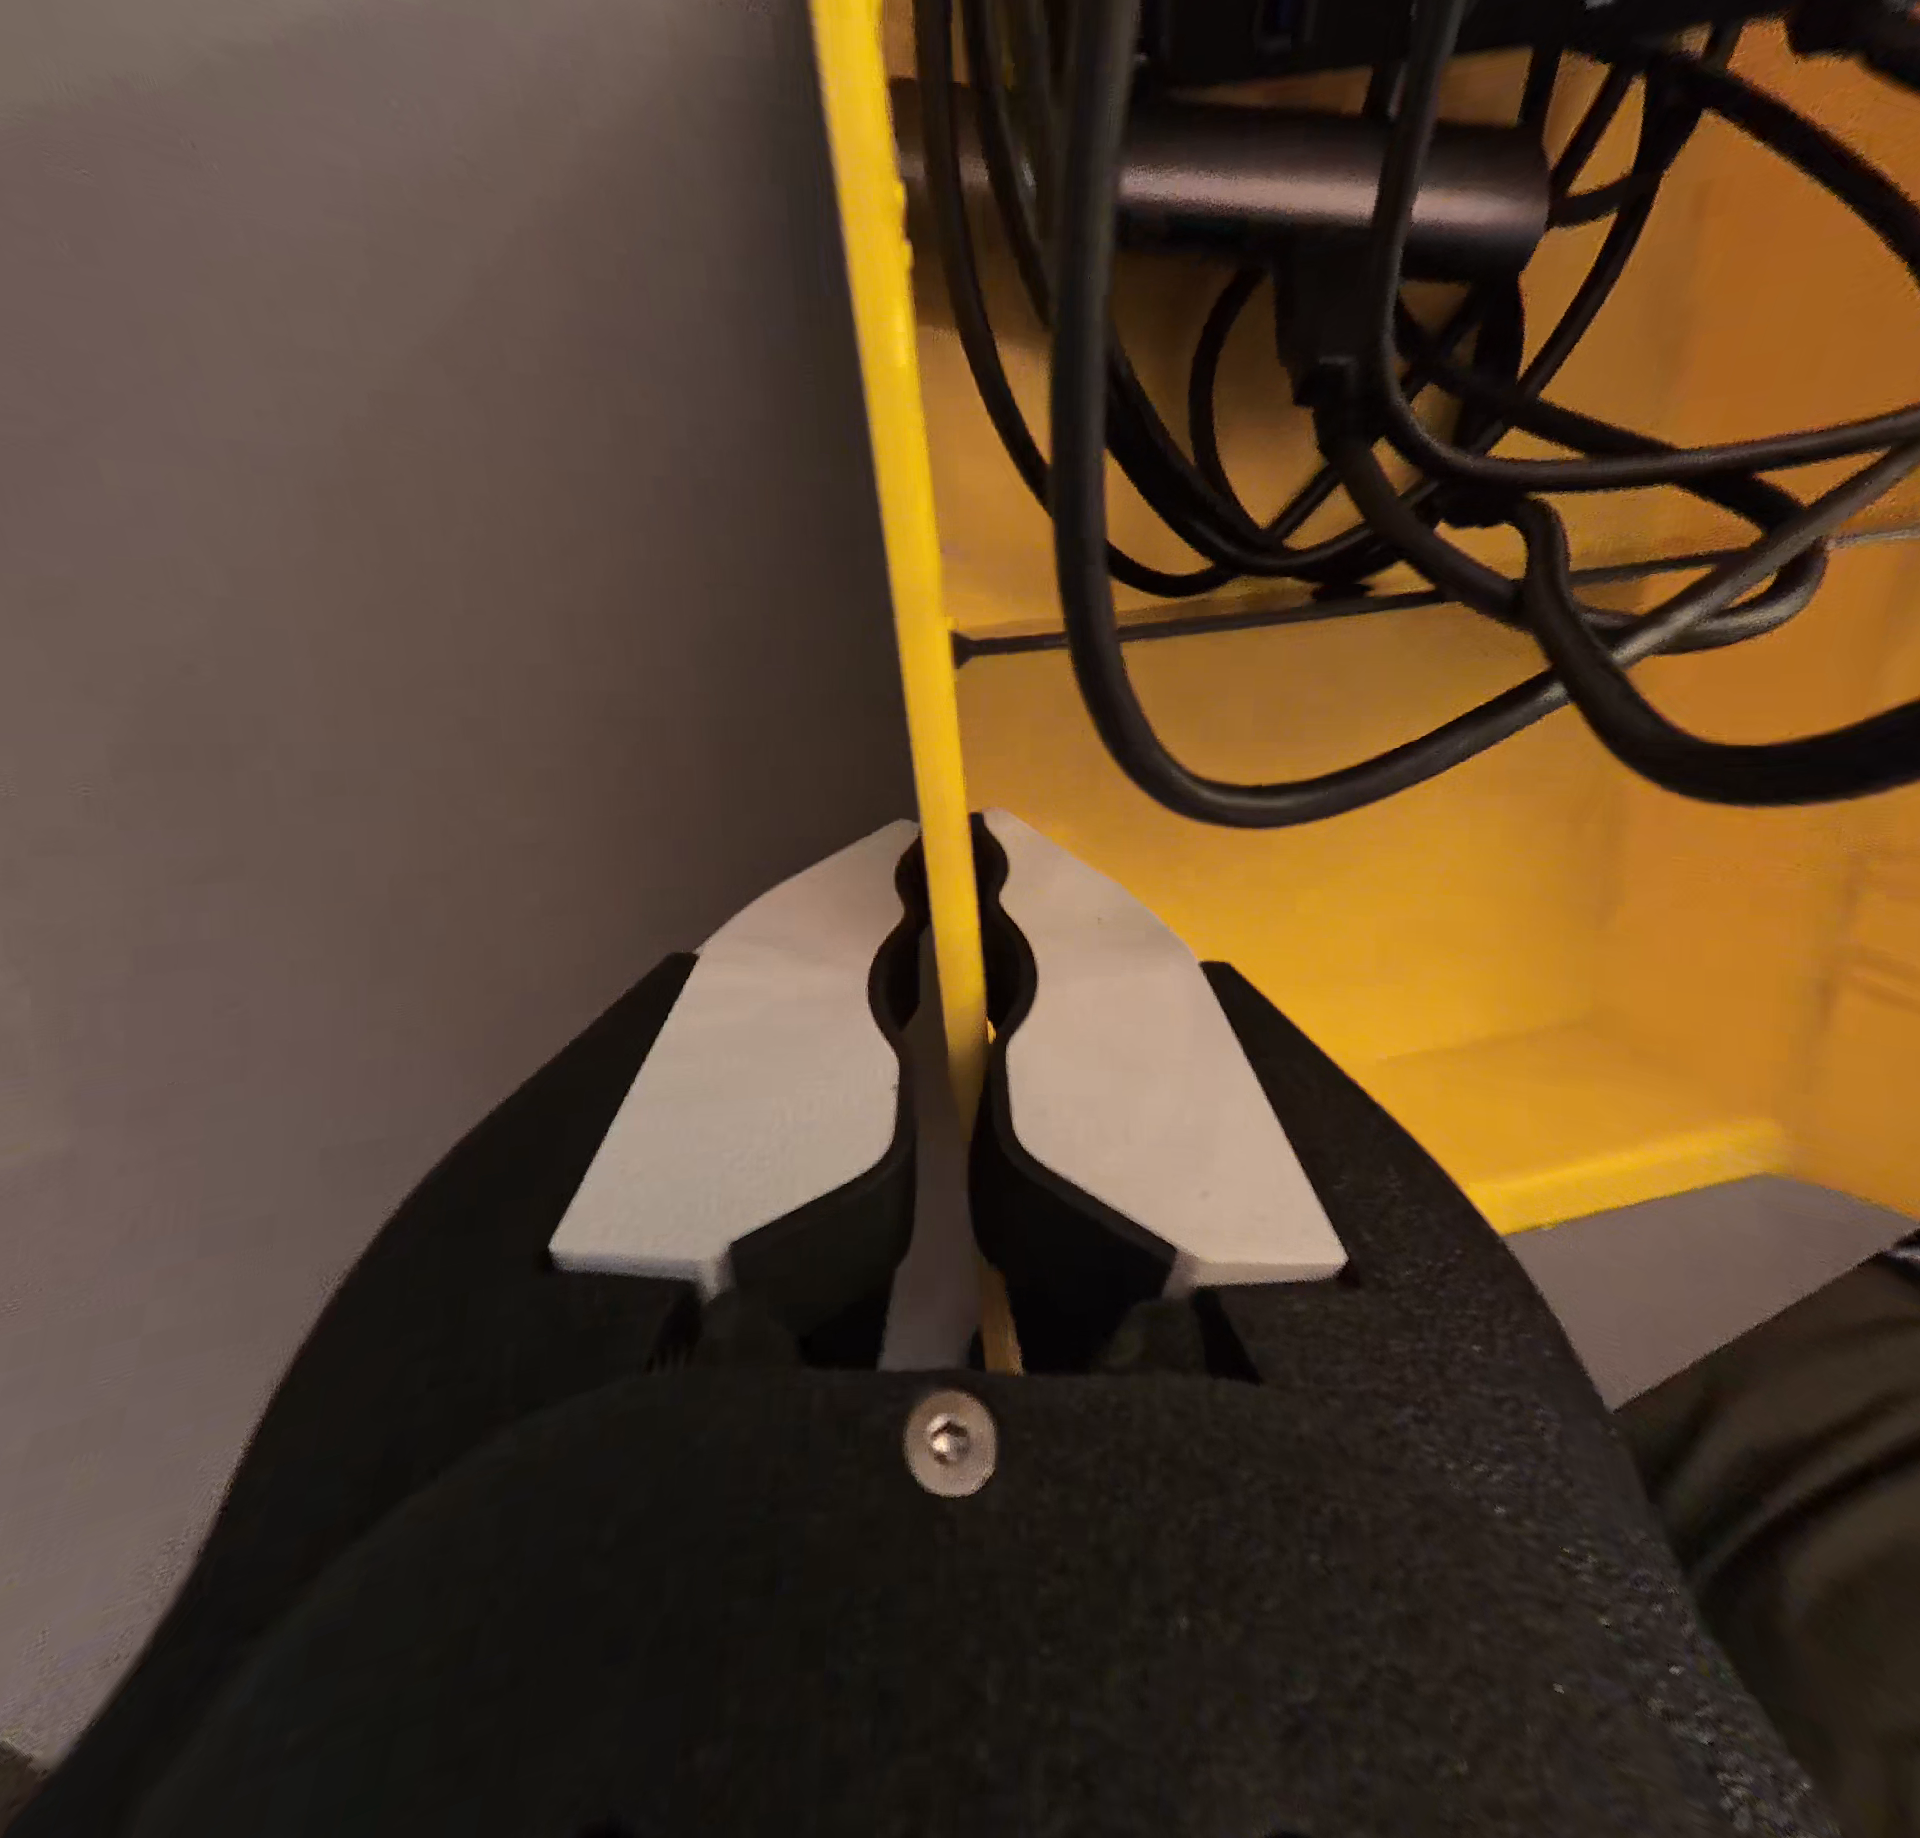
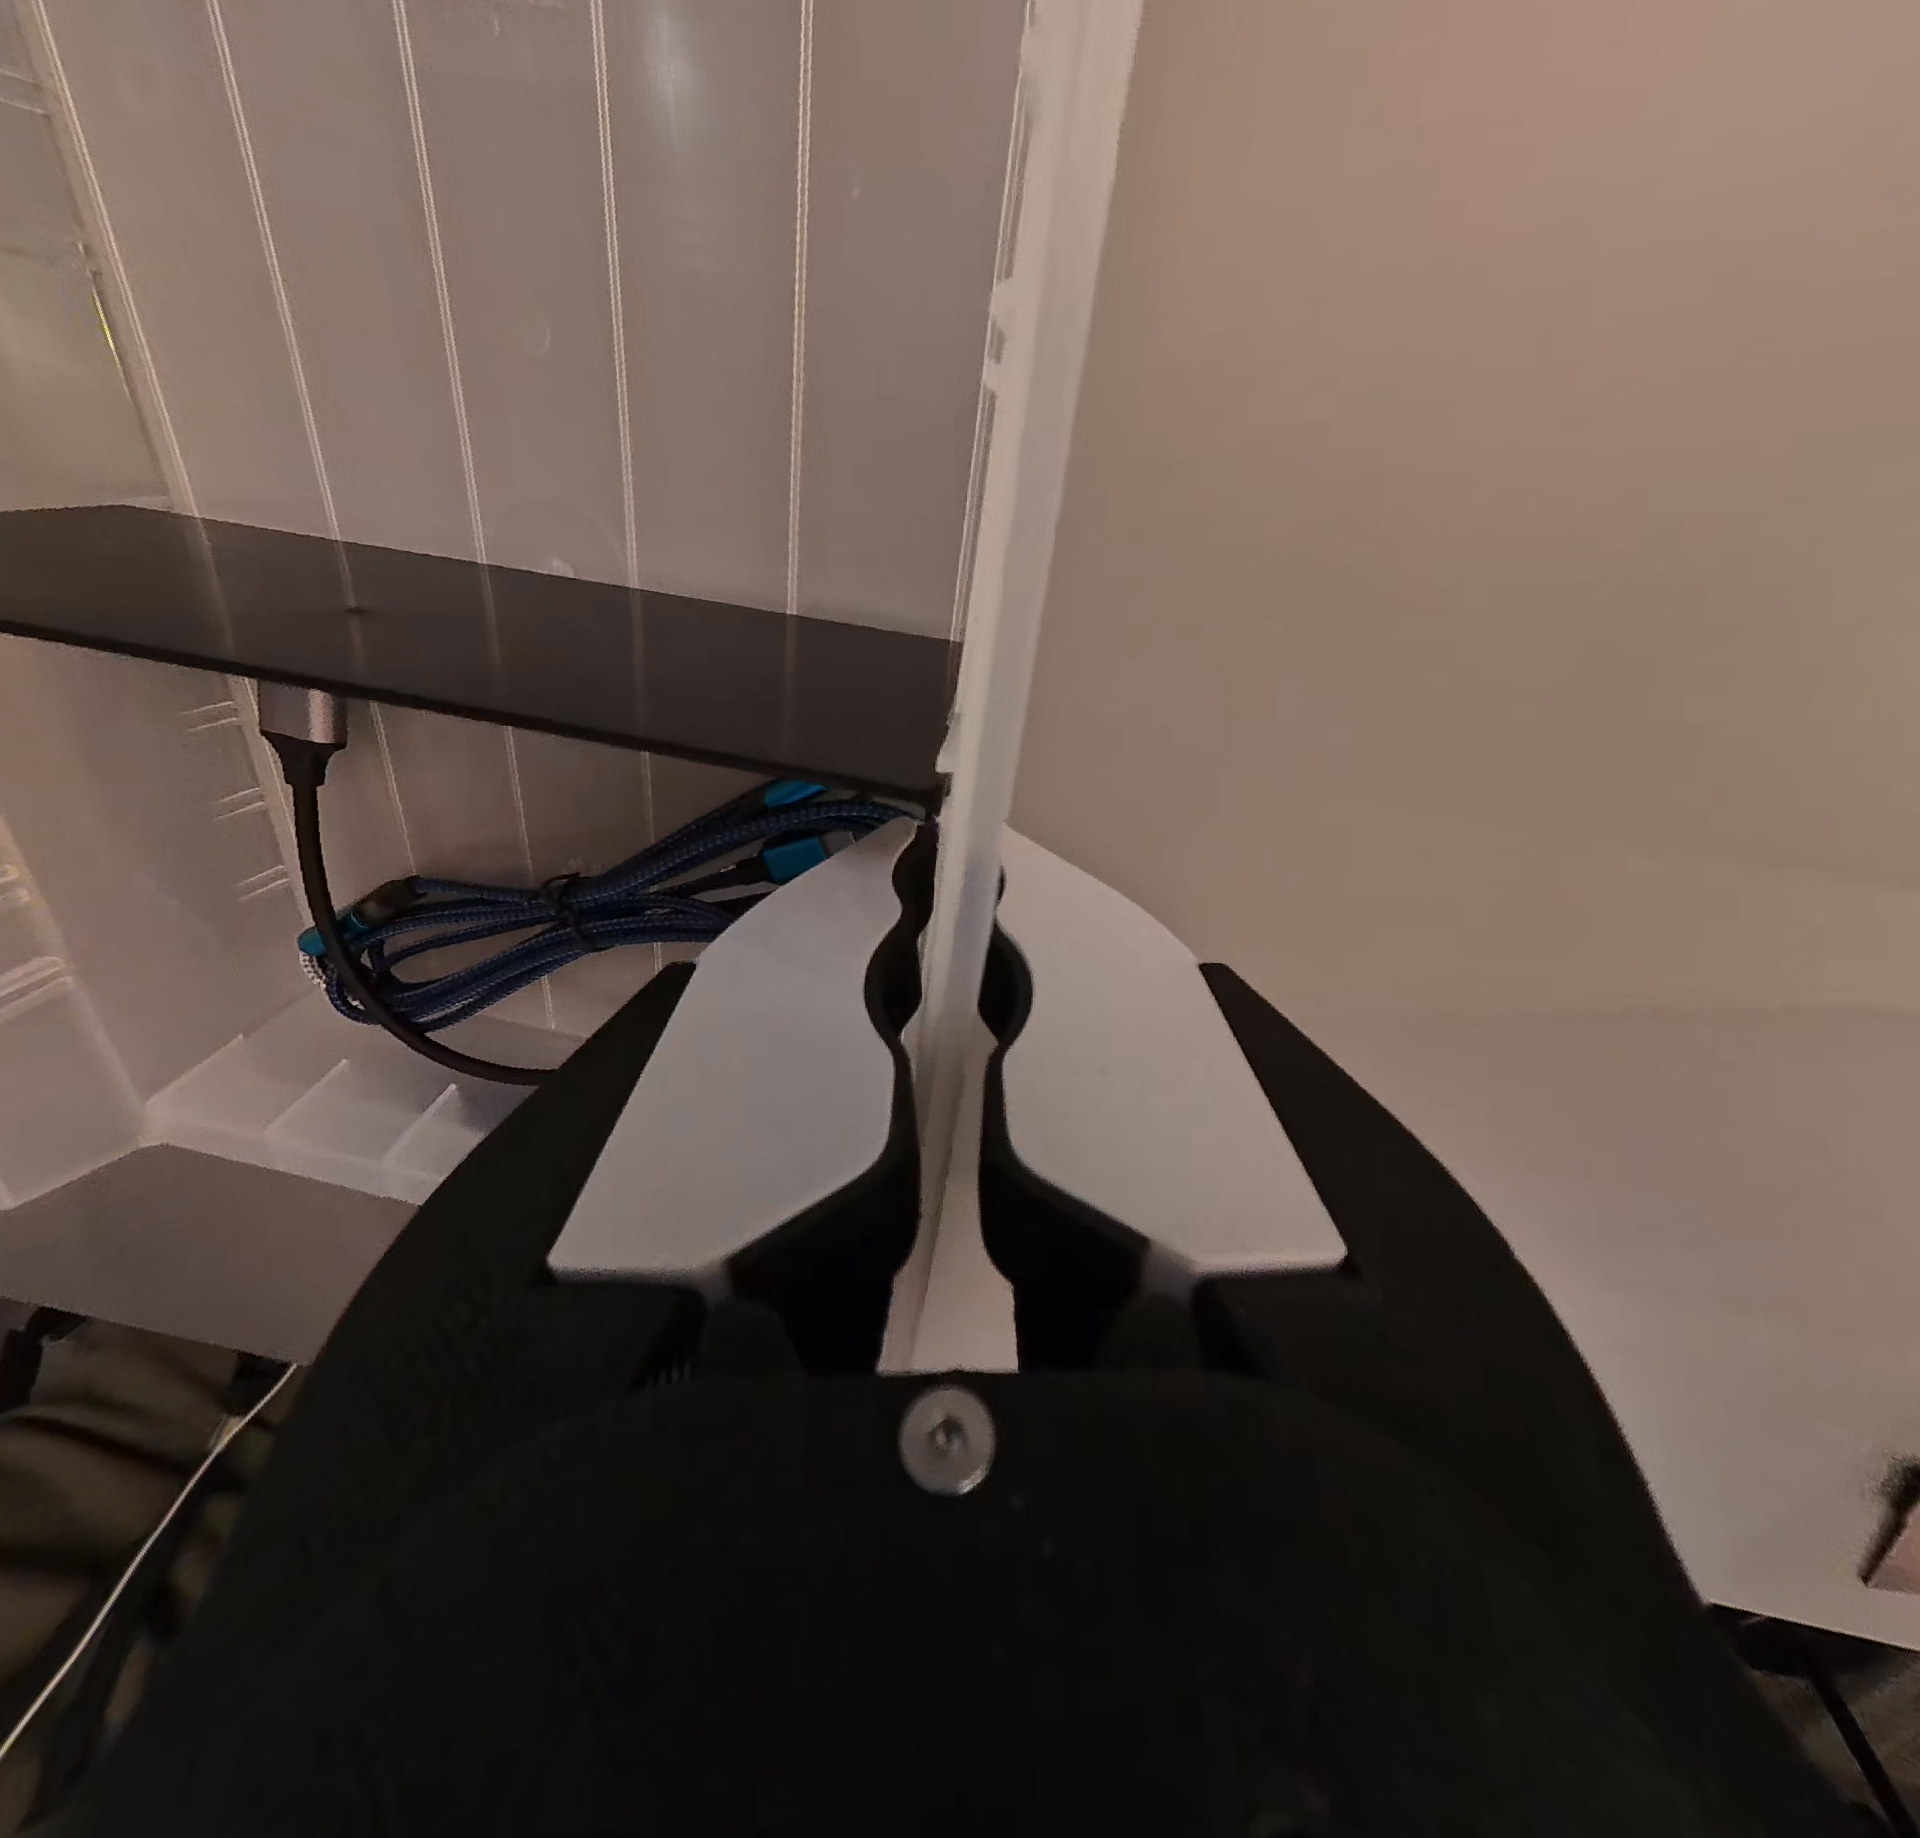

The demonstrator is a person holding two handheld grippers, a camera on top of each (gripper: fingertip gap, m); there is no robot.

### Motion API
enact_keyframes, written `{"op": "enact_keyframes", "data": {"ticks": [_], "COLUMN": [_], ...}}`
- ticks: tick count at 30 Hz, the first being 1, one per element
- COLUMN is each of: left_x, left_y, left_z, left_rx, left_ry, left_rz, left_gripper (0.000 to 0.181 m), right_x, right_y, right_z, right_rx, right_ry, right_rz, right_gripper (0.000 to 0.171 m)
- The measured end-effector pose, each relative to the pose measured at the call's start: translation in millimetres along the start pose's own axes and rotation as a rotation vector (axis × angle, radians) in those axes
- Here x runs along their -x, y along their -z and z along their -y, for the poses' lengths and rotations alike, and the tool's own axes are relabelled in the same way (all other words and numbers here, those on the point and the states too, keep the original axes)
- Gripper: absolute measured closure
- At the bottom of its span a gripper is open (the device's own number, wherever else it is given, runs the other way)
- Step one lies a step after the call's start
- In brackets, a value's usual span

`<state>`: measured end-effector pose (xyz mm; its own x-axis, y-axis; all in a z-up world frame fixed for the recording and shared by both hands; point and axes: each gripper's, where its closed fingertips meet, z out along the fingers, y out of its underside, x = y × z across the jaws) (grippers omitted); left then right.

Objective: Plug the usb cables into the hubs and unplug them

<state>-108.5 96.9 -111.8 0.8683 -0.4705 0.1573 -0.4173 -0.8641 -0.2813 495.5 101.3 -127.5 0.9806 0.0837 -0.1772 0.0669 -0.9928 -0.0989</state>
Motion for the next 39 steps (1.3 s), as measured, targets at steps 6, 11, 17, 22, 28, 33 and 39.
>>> {"op": "enact_keyframes", "data": {"ticks": [6,11,17,22,28,33,39], "left_x": [29.8,65.0,114.8,124.1,116.2,101.4,91.3], "left_y": [7.8,17.1,34.1,43.1,43.4,36.7,33.7], "left_z": [-5.1,-12.0,-35.0,-56.5,-59.9,-53.8,-55.9], "left_rx": [-0.055,-0.149,-0.241,-0.286,-0.303,-0.269,-0.256], "left_ry": [0.091,0.216,0.483,0.635,0.699,0.651,0.663], "left_rz": [-0.025,-0.022,0.006,-0.03,-0.046,0.027,0.11], "left_gripper": [0.177,0.176,0.173,0.169,0.166,0.171,0.175], "right_x": [8.3,8.2,8.7,9.2,11.4,16.1,17.1], "right_y": [-2.3,-2.5,-3.6,-5.0,-6.7,-7.1,-8.2], "right_z": [2.1,1.6,-0.9,-4.1,-8.9,-15.2,-9.7], "right_rx": [0.007,-0.007,0.001,0.029,0.049,0.071,-0.003], "right_ry": [0.047,0.082,0.106,0.109,0.105,0.099,0.054], "right_rz": [0.004,-0.006,-0.008,-0.013,-0.009,-0.002,-0.026], "right_gripper": [0.164,0.163,0.163,0.162,0.162,0.162,0.164]}}
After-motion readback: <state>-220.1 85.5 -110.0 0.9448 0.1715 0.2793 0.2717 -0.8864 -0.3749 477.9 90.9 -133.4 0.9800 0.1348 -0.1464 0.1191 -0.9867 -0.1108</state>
